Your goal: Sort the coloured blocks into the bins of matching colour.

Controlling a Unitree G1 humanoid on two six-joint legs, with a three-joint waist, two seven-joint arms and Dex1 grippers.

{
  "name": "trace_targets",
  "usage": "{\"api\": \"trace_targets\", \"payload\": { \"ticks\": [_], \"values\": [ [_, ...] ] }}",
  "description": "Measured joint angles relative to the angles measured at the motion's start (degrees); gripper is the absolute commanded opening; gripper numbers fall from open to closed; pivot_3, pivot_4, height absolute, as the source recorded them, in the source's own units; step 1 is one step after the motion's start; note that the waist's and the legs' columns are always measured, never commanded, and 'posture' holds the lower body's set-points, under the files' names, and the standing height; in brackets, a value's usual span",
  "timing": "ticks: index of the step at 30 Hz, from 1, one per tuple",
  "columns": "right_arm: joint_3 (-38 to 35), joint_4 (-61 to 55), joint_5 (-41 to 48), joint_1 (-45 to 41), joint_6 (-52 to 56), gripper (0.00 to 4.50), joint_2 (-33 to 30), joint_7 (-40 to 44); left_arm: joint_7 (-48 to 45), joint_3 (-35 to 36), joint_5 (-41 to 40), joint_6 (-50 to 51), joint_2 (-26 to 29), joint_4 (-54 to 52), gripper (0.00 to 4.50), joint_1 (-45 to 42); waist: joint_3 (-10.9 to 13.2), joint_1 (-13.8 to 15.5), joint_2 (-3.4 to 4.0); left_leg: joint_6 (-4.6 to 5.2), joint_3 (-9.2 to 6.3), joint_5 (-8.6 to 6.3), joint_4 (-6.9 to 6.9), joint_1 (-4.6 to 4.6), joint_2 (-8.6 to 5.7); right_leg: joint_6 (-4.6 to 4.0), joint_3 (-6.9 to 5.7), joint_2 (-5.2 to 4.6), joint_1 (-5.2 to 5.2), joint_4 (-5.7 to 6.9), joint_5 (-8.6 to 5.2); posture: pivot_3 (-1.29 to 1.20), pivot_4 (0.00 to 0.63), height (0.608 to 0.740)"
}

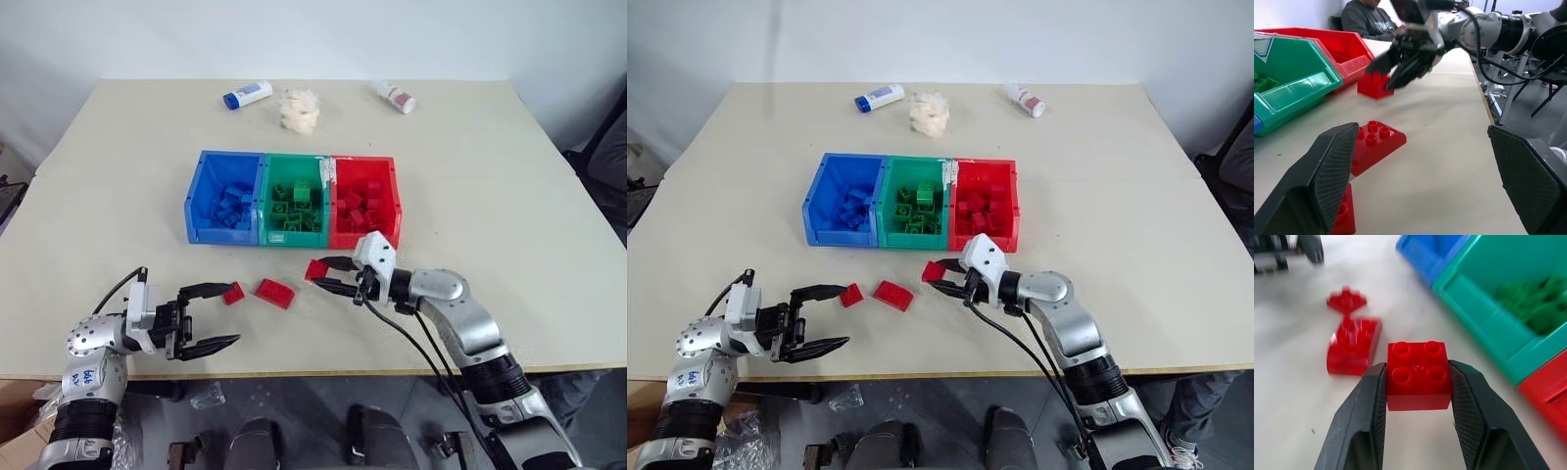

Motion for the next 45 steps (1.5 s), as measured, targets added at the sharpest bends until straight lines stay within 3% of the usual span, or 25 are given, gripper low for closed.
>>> {"api": "trace_targets", "payload": {
  "ticks": [4, 13, 19, 23, 27, 38, 45],
  "values": [
    [-6.2, 0.5, 0.6, -4.9, 1.0, 1.45, -2.2, -3.4, 0.0, 0.0, 0.0, 0.0, 0.0, 0.7, 4.50, -1.1, 0.0, 0.0, 0.00, 0.00, 0.00, 0.00, 0.00, 0.02, 0.00, 0.00, 0.00, 0.00, 0.00, 0.01, 0.00, 0.00, 0.150, 0.740],
    [-7.6, 13.4, -2.2, -10.9, -4.0, 4.47, -2.8, -5.8, 0.0, -0.6, 0.4, -0.3, -0.5, 4.5, 4.50, -4.8, 0.0, -0.2, 0.00, 0.00, 0.06, 0.00, -0.06, 0.00, -0.01, 0.00, 0.01, 0.00, -0.03, -0.02, 0.00, 0.00, 0.150, 0.740],
    [-7.9, 9.4, -0.2, -7.9, -3.9, 4.47, -6.7, -0.7, 0.0, -0.8, 0.5, -0.5, -1.0, 4.8, 4.50, -5.7, 0.0, 0.1, 0.00, 0.00, 0.03, 0.00, -0.06, -0.04, -0.01, 0.00, -0.01, 0.00, -0.03, -0.06, 0.00, 0.00, 0.150, 0.740],
    [-8.2, 0.8, 6.2, 3.7, -1.7, 4.47, -17.2, 12.3, 0.0, -0.3, 0.5, -0.5, -0.5, 4.6, 4.50, -3.8, 0.0, 0.5, 0.00, 0.10, 0.03, -0.13, -0.05, -0.07, -0.02, 0.04, -0.02, 0.00, 0.00, -0.22, 0.02, 0.00, 0.150, 0.740],
    [-9.2, 0.2, 7.7, 9.1, -2.9, 4.47, -24.2, 20.8, 0.4, 1.5, 0.5, -0.4, 0.8, 3.1, 4.50, -0.8, 0.0, -0.3, -0.01, 0.11, 0.11, -0.13, 0.01, 0.06, 0.02, 0.08, 0.03, 0.00, 0.05, -0.19, 0.04, 0.00, 0.150, 0.740],
    [-10.2, 4.6, 9.1, 7.0, -5.4, 4.47, -25.5, 26.6, 11.5, 10.6, 1.0, 0.9, 3.9, -8.2, 4.50, 13.5, 0.0, 0.1, -0.01, 0.05, 0.08, -0.13, 0.00, 0.15, 0.08, -0.02, -0.01, 0.00, 0.07, -0.11, -0.01, 0.00, 0.150, 0.740],
    [-9.3, 6.9, 8.9, 3.9, -6.4, 4.47, -23.2, 26.8, 15.7, 11.9, 1.3, 3.0, 4.5, -12.6, 4.50, 17.9, 0.0, 0.2, 0.00, 0.04, 0.07, -0.13, 0.00, 0.15, 0.09, -0.03, -0.03, 0.00, 0.08, -0.11, -0.01, 0.00, 0.150, 0.740]
  ]
}}
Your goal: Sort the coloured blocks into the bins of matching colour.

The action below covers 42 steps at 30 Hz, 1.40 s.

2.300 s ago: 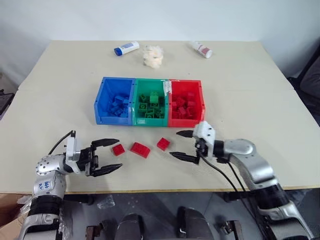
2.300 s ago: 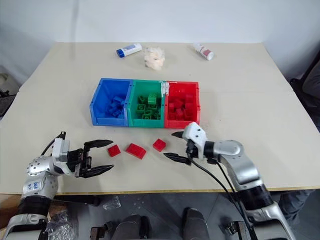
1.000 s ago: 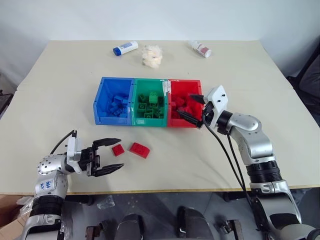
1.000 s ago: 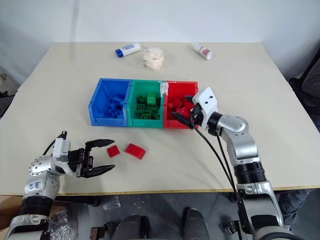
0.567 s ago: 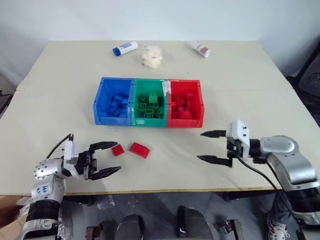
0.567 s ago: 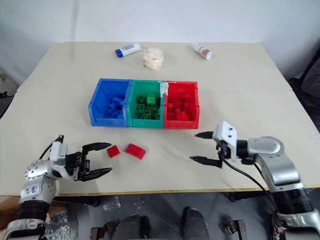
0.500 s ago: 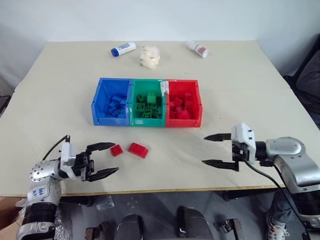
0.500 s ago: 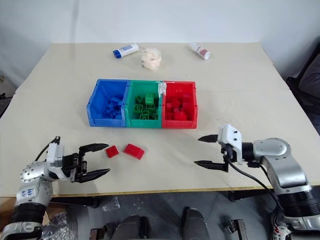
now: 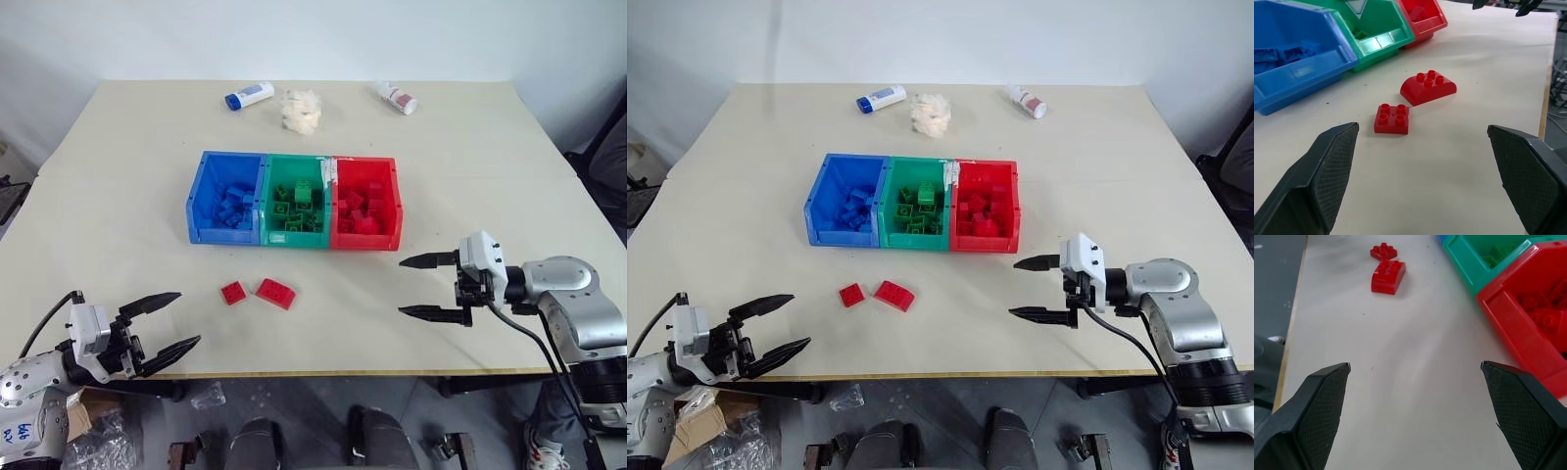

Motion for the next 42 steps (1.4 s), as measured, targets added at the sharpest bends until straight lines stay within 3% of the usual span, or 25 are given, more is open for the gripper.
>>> {"api": "trace_targets", "payload": {
  "ticks": [5, 14, 17, 25, 34, 42],
  "values": [
    [0.2, 0.1, -0.3, -0.8, -0.1, 4.47, 0.9, -0.1, 2.9, -1.4, 2.2, 1.6, 0.1, -1.1, 4.50, -1.9, 0.0, 0.0, 0.00, -0.01, 0.01, 0.00, 0.00, 0.00, -0.01, 0.00, 0.00, 0.00, 0.00, 0.03, 0.00, 0.00, 0.150, 0.740],
    [0.3, -2.1, -0.3, 0.3, 0.0, 4.47, 2.2, -2.6, 10.6, -13.1, 13.2, 4.5, -1.3, 3.4, 4.50, -14.7, 0.0, -0.1, 0.00, -0.03, 0.04, 0.01, -0.03, -0.01, -0.03, 0.01, -0.01, 0.01, 0.00, 0.02, 0.00, 0.00, 0.150, 0.740],
    [0.1, -3.3, -0.3, 2.1, 0.0, 4.50, 2.2, -3.8, 10.6, -15.7, 15.7, 5.1, -1.1, 6.3, 3.88, -17.2, 0.0, -0.1, 0.00, -0.03, 0.06, 0.01, -0.03, -0.01, -0.03, 0.01, -0.01, 0.01, -0.01, 0.01, 0.00, 0.00, 0.150, 0.740],
    [-0.6, -6.8, -0.1, 5.5, 0.1, 4.50, 2.2, -6.8, 10.1, -17.9, 17.9, 6.1, 1.5, 7.7, 1.45, -20.1, 0.0, 0.0, 0.02, -0.03, 0.05, 0.02, -0.01, 0.03, -0.03, 0.01, 0.02, 0.01, 0.01, 0.05, 0.01, 0.00, 0.150, 0.740],
    [-1.4, -7.1, 0.2, 6.5, 0.0, 4.50, 2.2, -8.6, 15.3, -16.1, 13.2, 17.6, -2.9, 5.9, 1.46, -24.8, 0.0, 0.4, -0.02, -0.05, -0.01, 0.04, 0.04, -0.05, -0.04, 0.02, -0.01, 0.01, 0.01, 0.06, 0.01, 0.00, 0.150, 0.740],
    [-5.2, -7.5, 1.3, 8.6, 0.2, 4.50, 2.2, -11.4, 18.7, -18.7, 11.2, 22.2, -10.2, 1.9, 1.46, -37.3, 0.0, 1.6, -0.02, -0.04, -0.03, 0.05, 0.10, 0.01, -0.09, 0.05, -0.01, 0.01, 0.14, 0.01, 0.03, 0.00, 0.150, 0.740]
  ]
}}
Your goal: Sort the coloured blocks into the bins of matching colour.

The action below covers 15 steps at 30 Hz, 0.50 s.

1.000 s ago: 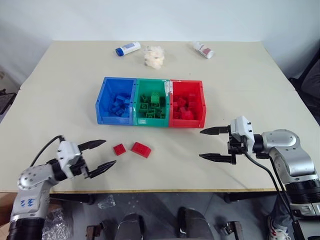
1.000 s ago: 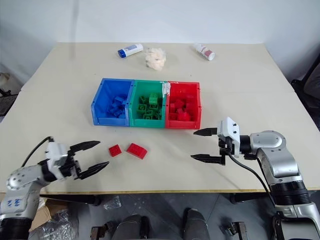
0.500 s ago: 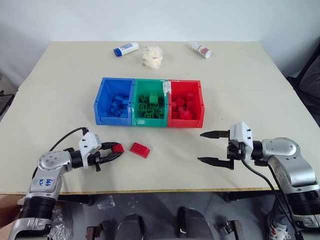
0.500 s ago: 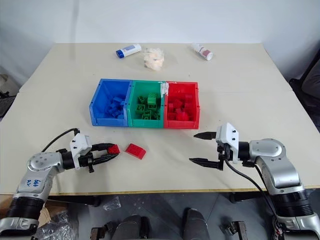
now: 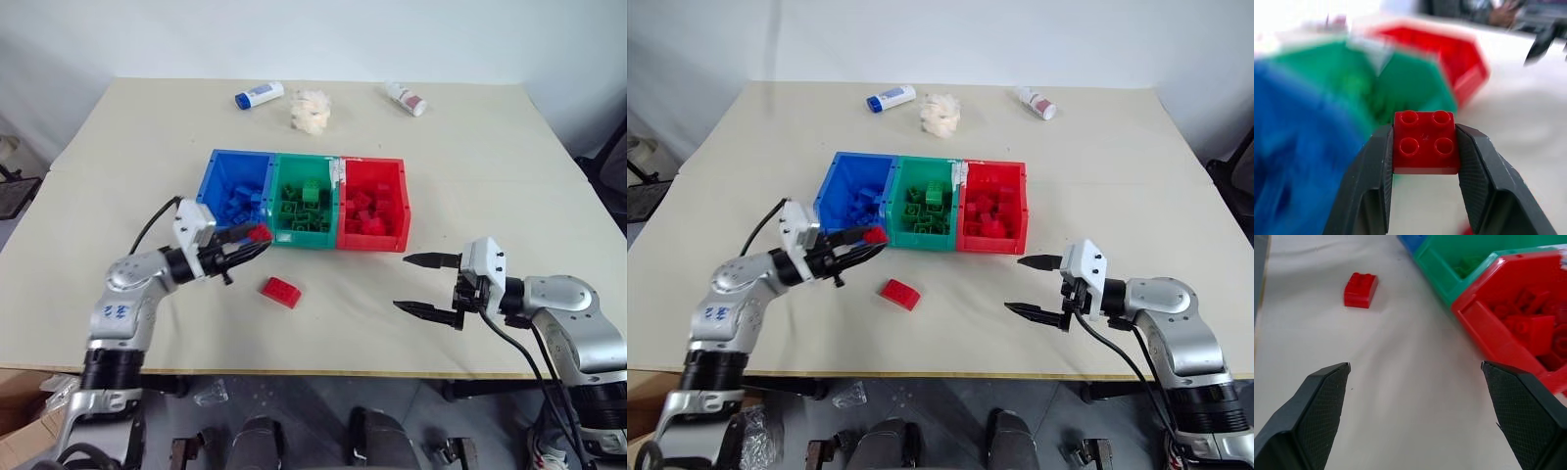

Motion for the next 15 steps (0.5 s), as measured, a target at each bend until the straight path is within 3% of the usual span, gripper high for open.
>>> {"api": "trace_targets", "payload": {
  "ticks": [5, 10, 15],
  "values": [
    [-1.3, -2.0, 0.9, 1.5, 0.4, 4.50, 0.3, -2.2, 0.0, -5.0, 3.1, -3.6, -7.3, 9.5, 1.46, -11.4, 0.0, 0.6, -0.01, 0.03, 0.01, 0.01, 0.02, -0.03, -0.06, 0.09, 0.00, 0.00, 0.04, -0.17, 0.05, 0.00, 0.150, 0.740],
    [-2.2, -4.0, 1.1, 3.7, 0.4, 4.50, 1.2, -4.4, -1.1, -7.5, 7.7, -14.6, -15.5, 28.4, 1.46, -22.6, 0.0, 1.0, -0.04, 0.04, 0.01, 0.01, 0.02, -0.09, -0.07, 0.13, -0.03, 0.01, 0.05, -0.33, 0.07, 0.00, 0.150, 0.740],
    [-2.1, -4.3, 1.1, 3.4, 0.2, 4.50, 1.8, -6.1, 3.1, -7.3, 11.8, -25.5, -23.7, 50.1, 3.09, -36.0, 0.1, 1.2, -0.12, 0.21, -0.03, 0.04, 0.02, -0.25, -0.18, 0.27, -0.04, 0.00, 0.13, -0.75, 0.15, 0.00, 0.150, 0.740]
  ]
}}
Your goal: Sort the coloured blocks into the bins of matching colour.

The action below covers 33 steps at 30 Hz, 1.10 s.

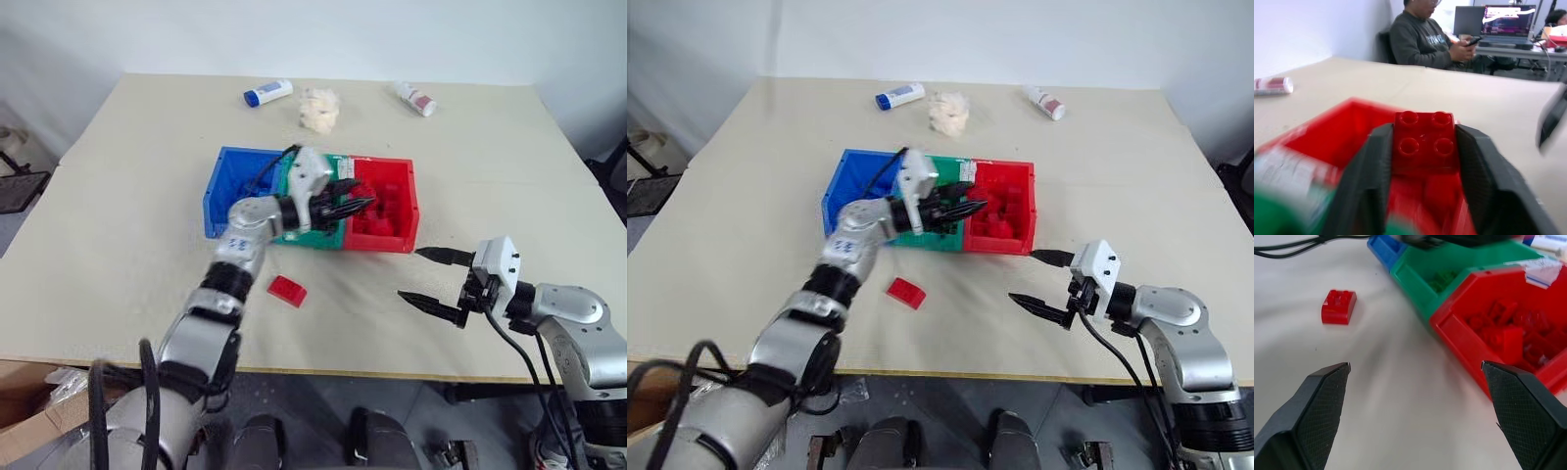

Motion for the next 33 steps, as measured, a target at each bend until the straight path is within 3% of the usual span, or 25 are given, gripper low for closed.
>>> {"api": "trace_targets", "payload": {
  "ticks": [4, 5, 12, 18, 25, 33],
  "values": [
    [0.0, 0.0, 0.0, 0.0, 0.0, 4.50, 0.0, -0.6, 0.0, 0.8, 1.5, -4.7, 0.9, 5.2, 4.33, -1.3, 0.0, -1.1, 0.01, 0.04, 0.00, -0.02, -0.17, 0.04, -0.01, 0.06, 0.00, 0.00, -0.05, -0.03, 0.05, 0.00, 0.150, 0.740],
    [0.0, -0.1, 0.0, -0.1, 0.0, 4.50, 0.0, -0.6, -1.3, 1.2, 1.5, -4.8, 1.8, 5.2, 4.46, -0.5, 0.0, -1.3, 0.01, 0.03, -0.01, -0.02, -0.18, 0.07, -0.01, 0.06, 0.00, 0.00, -0.05, 0.05, 0.05, 0.00, 0.150, 0.740],
    [0.4, 1.4, 0.0, -2.7, -0.1, 4.50, -0.1, 1.3, -11.9, 3.3, -0.6, -3.0, 10.6, -5.4, 4.46, 8.9, 0.0, -1.5, 0.01, 0.03, -0.06, -0.02, -0.02, 0.06, 0.00, 0.05, 0.05, -0.01, -0.05, 0.20, 0.06, 0.00, 0.150, 0.740],
    [2.7, 7.3, -0.3, -7.2, -0.6, 4.50, -0.5, 6.4, -16.0, 4.8, -4.1, 7.6, 23.5, -32.5, 4.46, 29.0, 0.0, -2.2, 0.04, 0.02, -0.06, -0.02, -0.09, 0.15, 0.01, 0.02, 0.12, -0.01, -0.08, 0.37, 0.05, 0.00, 0.150, 0.740],
    [4.8, 10.7, -0.7, -10.3, -1.2, 4.50, -0.9, 10.3, -16.3, 11.8, -10.6, 15.9, 33.1, -53.4, 4.46, 47.3, 0.0, -1.4, 0.06, 0.02, -0.15, -0.02, 0.04, 0.15, 0.03, 0.00, 0.13, -0.04, -0.01, 0.41, 0.05, 0.00, 0.150, 0.740],
    [4.8, 13.7, -1.7, -11.6, -1.7, 4.50, -1.3, 12.3, -17.4, 18.7, -13.7, 16.8, 38.5, -57.9, 4.46, 61.9, 0.0, -1.6, 0.09, -0.01, -0.09, -0.03, -0.04, 0.19, 0.06, -0.09, 0.13, -0.04, -0.07, 0.49, 0.00, 0.00, 0.150, 0.740]
  ]
}}
